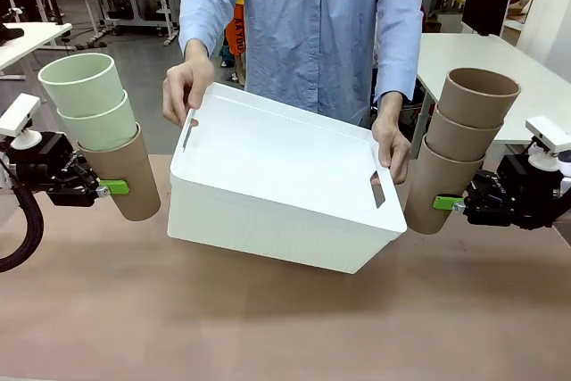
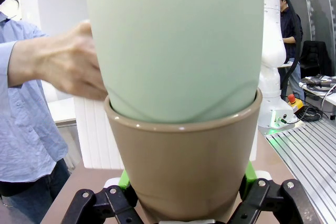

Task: Stack the cups and store them in the basket.
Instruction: Place the stack of Reusable plastic cups into the Pantry Basket.

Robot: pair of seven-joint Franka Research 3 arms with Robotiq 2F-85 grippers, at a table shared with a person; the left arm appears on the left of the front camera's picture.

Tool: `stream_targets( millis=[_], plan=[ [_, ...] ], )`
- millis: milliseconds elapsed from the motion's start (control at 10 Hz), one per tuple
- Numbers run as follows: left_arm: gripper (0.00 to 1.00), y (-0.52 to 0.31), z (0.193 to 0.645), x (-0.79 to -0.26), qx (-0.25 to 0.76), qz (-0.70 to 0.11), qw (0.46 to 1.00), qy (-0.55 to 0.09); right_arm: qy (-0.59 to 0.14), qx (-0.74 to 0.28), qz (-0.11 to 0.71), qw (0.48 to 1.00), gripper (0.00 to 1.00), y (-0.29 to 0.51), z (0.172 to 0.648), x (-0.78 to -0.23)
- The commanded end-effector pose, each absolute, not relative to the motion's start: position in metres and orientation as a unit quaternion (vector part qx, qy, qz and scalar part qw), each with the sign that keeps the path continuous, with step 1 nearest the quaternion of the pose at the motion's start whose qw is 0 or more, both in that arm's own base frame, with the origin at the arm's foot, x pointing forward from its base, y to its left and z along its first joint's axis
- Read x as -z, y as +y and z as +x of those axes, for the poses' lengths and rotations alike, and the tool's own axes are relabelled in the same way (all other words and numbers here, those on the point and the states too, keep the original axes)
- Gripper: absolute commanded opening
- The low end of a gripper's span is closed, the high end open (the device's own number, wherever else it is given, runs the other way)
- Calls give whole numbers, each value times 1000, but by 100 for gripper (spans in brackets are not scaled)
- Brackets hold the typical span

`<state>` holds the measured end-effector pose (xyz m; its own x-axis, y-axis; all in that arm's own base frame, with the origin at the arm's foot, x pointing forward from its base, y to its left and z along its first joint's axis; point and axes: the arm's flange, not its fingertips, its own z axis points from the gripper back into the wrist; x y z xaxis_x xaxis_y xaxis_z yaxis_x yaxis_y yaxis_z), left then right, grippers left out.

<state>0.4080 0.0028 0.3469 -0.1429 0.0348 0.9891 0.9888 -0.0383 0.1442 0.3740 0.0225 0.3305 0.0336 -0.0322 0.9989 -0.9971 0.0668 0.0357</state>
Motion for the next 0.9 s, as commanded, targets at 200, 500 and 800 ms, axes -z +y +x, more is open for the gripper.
stream_targets(
  millis=[200,500,800],
  plan=[
    [86,2,406,-350,539,-481,438,-535,-510,-471,498,519,85,21,369,-344],
    [86,2,406,-350,539,-481,438,-535,-500,-480,483,536,85,22,340,-412],
    [86,2,406,-350,539,-481,438,-535,-471,-492,442,584,85,37,323,-482]
  ],
)
